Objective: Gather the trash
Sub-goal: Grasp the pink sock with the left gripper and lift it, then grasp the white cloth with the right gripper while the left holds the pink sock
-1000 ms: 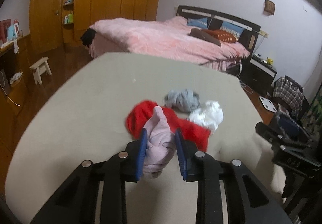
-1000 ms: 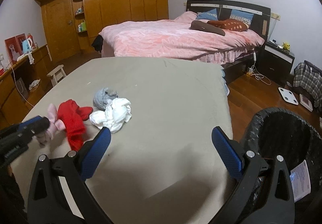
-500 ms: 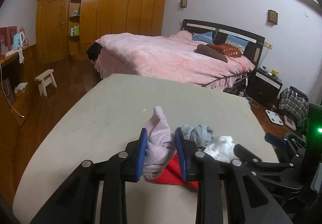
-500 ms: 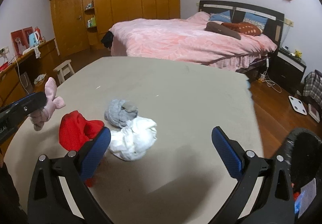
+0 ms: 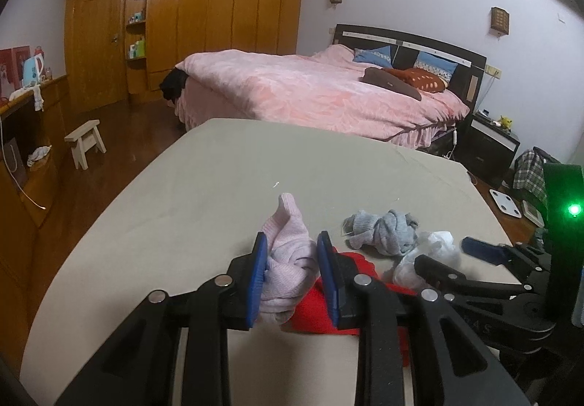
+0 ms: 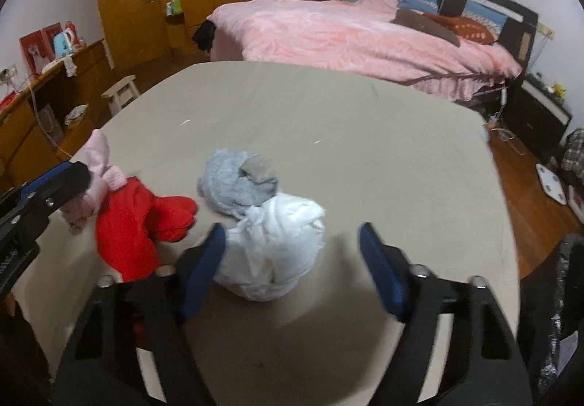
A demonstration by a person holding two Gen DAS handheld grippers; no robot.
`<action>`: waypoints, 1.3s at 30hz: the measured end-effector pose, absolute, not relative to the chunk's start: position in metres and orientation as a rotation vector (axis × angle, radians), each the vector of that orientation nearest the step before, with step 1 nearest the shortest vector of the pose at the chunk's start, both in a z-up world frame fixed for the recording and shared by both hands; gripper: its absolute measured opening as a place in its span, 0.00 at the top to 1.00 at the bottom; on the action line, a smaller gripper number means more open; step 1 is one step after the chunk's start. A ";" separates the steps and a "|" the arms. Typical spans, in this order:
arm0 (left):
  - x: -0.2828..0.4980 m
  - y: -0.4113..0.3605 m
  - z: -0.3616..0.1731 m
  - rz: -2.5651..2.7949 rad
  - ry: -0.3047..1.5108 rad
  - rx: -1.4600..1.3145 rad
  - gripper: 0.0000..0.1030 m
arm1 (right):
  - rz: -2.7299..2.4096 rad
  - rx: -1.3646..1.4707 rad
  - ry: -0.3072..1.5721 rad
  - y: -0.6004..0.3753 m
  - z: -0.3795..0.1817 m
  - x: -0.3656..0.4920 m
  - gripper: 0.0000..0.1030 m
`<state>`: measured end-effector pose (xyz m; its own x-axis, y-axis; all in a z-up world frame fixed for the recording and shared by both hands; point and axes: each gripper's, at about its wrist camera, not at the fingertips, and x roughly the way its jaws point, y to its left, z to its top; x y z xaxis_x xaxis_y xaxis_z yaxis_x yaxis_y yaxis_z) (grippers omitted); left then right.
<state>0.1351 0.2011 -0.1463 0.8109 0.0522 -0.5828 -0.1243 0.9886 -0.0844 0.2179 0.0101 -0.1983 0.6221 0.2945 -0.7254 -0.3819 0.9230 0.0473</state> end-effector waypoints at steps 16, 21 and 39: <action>0.131 0.181 -0.127 0.059 0.598 -0.095 0.73 | 0.432 -0.054 0.754 -0.012 -0.168 0.200 0.79; 0.129 0.164 -0.114 0.033 0.579 -0.080 0.73 | 0.416 -0.039 0.719 -0.030 -0.151 0.192 0.79; 0.120 0.087 -0.071 -0.106 0.525 -0.030 0.73 | 0.309 0.016 0.601 -0.123 -0.091 0.162 0.79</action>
